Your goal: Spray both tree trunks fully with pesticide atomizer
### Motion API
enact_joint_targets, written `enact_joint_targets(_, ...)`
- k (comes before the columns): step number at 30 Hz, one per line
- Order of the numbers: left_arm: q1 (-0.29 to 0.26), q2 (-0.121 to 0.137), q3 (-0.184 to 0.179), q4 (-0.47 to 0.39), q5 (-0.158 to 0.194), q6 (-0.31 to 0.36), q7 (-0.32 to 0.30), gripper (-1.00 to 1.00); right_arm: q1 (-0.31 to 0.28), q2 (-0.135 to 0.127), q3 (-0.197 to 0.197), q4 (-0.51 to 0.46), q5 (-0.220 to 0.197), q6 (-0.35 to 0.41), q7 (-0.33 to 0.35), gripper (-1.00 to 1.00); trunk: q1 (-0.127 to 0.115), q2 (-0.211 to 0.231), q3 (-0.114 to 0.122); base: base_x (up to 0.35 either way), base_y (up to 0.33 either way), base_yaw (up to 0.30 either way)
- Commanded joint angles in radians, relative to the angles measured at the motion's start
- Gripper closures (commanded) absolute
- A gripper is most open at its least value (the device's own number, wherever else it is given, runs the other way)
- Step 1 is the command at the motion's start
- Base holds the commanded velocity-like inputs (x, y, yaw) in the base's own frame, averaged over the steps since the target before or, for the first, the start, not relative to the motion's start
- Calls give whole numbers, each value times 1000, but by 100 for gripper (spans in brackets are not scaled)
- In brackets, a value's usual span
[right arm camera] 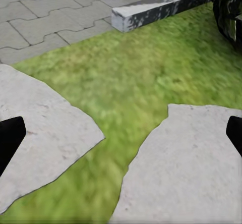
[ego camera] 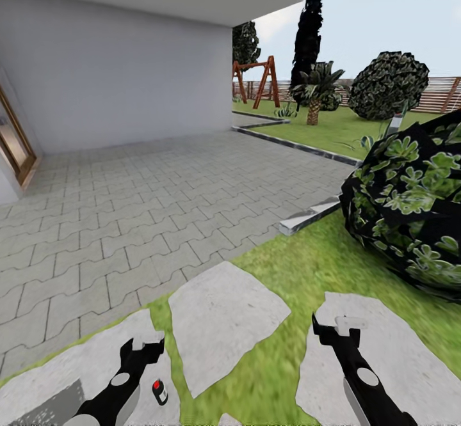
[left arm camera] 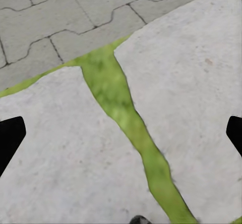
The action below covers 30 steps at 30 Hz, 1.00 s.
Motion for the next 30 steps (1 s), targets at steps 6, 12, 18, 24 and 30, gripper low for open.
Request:
enact_joint_targets(6, -1, 1, 4, 1, -4, -5, 1, -100, 0, 0, 2, 1, 0, -3, -3, -100, 23, -43, -29, 0, 0, -87)
enact_joint_targets(12, -1, 1, 5, 1, -4, -5, 1, -100, -1, 0, 1, 1, 0, -3, -3, -100, 46, -85, -58, 0, 0, -113)
enact_joint_targets(18, -1, 1, 5, 1, -5, -5, 1, -100, -1, 0, 1, 1, 0, -3, -3, -100, 69, -127, -86, 0, 0, -95)
enact_joint_targets(24, -1, 3, 6, 2, -5, -7, 1, -100, 0, 1, 0, 1, 0, -3, -4, -100, 92, -169, -115, 0, 0, -18)
enact_joint_targets(30, -1, 3, 6, 2, -5, -7, 1, -100, -1, 1, -1, 1, 0, -3, -5, -100, 108, -197, -145, 0, 0, 0)
